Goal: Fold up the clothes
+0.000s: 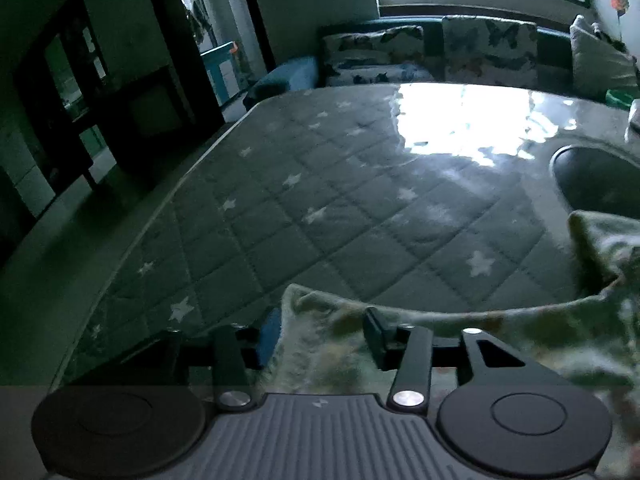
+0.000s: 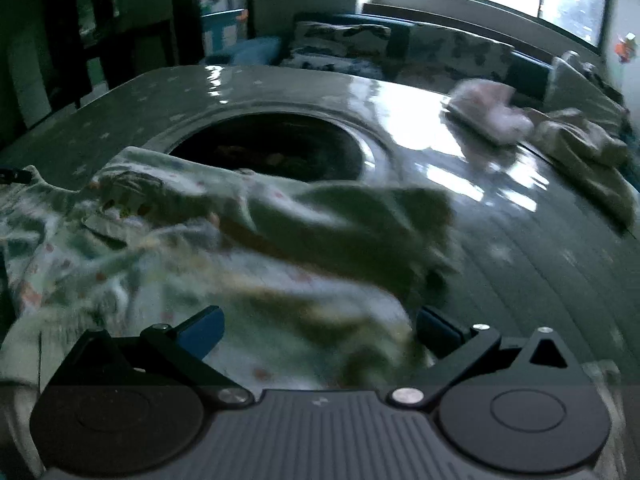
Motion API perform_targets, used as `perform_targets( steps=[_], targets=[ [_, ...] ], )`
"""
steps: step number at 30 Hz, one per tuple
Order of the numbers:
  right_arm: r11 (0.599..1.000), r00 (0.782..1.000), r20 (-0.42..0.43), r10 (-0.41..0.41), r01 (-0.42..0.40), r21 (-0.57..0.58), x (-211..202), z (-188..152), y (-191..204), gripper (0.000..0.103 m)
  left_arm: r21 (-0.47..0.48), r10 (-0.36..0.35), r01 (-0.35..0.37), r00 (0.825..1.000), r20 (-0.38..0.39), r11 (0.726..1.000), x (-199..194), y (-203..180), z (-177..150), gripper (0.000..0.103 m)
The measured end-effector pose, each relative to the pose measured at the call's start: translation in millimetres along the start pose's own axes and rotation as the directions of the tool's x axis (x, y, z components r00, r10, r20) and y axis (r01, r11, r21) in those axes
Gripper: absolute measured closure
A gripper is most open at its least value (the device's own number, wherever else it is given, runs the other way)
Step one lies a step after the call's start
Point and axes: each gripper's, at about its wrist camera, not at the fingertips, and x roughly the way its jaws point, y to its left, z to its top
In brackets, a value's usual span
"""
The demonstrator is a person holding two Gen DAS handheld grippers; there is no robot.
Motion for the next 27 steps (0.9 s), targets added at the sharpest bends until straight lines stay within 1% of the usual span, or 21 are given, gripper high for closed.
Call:
perform_targets(
  steps=[2, 5, 8, 10, 13, 16, 17, 19, 21, 22, 23, 24, 26, 27],
  targets=[
    [0.999, 0.999, 0.0, -0.039, 0.039, 0.021, -13.2, -12.9, -9.7, 0.0, 0.013, -0.021, 0.02, 1.0, 0.021, 1.0, -7.5, -8.3, 4.6, 0.046],
    [0.992, 0.994, -0.013, -0.106, 0.107, 0.062, -30.9, -34.3, -27.2, 0.0, 0.036, -0.061, 0.059, 0.997, 0.055, 0.998, -20.6, -23.4, 11.7, 0.041],
    [0.982, 0.988, -0.029, -0.152, 0.154, 0.111, -49.9, -53.9, -43.9, 0.0, 0.072, -0.117, 0.111, 0.99, 0.083, 0.991, -34.0, -44.9, 17.6, 0.038],
    [0.977, 0.988, -0.027, -0.155, 0.157, 0.142, -63.8, -65.2, -51.8, 0.0, 0.107, -0.171, 0.162, 0.981, 0.089, 0.981, -41.0, -62.7, 19.6, 0.038],
    [0.972, 0.987, -0.011, -0.158, 0.157, 0.174, -79.4, -71.5, -58.4, 0.0, 0.17, -0.268, 0.252, 0.96, 0.08, 0.953, -49.3, -95.9, 20.6, 0.038],
    [0.966, 0.988, 0.019, -0.153, 0.145, 0.215, -91.3, -67.1, -69.0, 0.002, 0.239, -0.373, 0.351, 0.926, 0.054, 0.906, -57.0, -136.4, 19.4, 0.038],
    [0.963, 0.988, 0.033, -0.149, 0.137, 0.234, -93.9, -63.2, -75.0, 0.005, 0.26, -0.407, 0.383, 0.913, 0.044, 0.887, -59.9, -149.9, 18.1, 0.038],
    [0.952, 0.988, 0.052, -0.146, 0.126, 0.28, -93.9, -56.1, -90.3, 0.009, 0.3, -0.472, 0.445, 0.881, 0.022, 0.844, -66.1, -177.1, 14.8, 0.038],
    [0.94, 0.987, 0.054, -0.15, 0.126, 0.317, -87.8, -50.0, -105.3, 0.015, 0.338, -0.535, 0.504, 0.845, -0.004, 0.795, -72.2, -204.3, 11.5, 0.038],
    [0.932, 0.986, 0.045, -0.161, 0.137, 0.335, -81.6, -45.8, -115.3, 0.02, 0.357, -0.564, 0.532, 0.825, -0.017, 0.768, -75.3, -217.9, 9.8, 0.038],
    [0.923, 0.985, 0.032, -0.168, 0.146, 0.355, -74.9, -41.8, -124.9, 0.022, 0.374, -0.589, 0.556, 0.807, -0.029, 0.743, -78.9, -231.3, 8.0, 0.038],
    [0.915, 0.985, 0.02, -0.17, 0.15, 0.374, -69.1, -39.2, -132.3, 0.024, 0.389, -0.609, 0.574, 0.792, -0.041, 0.72, -81.9, -242.4, 6.1, 0.038],
    [0.897, 0.985, -0.003, -0.172, 0.158, 0.412, -57.5, -34.2, -146.7, 0.033, 0.415, -0.644, 0.609, 0.762, -0.068, 0.676, -87.0, -262.6, 2.3, 0.038],
    [0.888, 0.983, -0.022, -0.18, 0.172, 0.426, -51.0, -32.8, -153.5, 0.034, 0.428, -0.661, 0.625, 0.746, -0.083, 0.653, -89.6, -272.7, 0.4, 0.038]
  ],
)
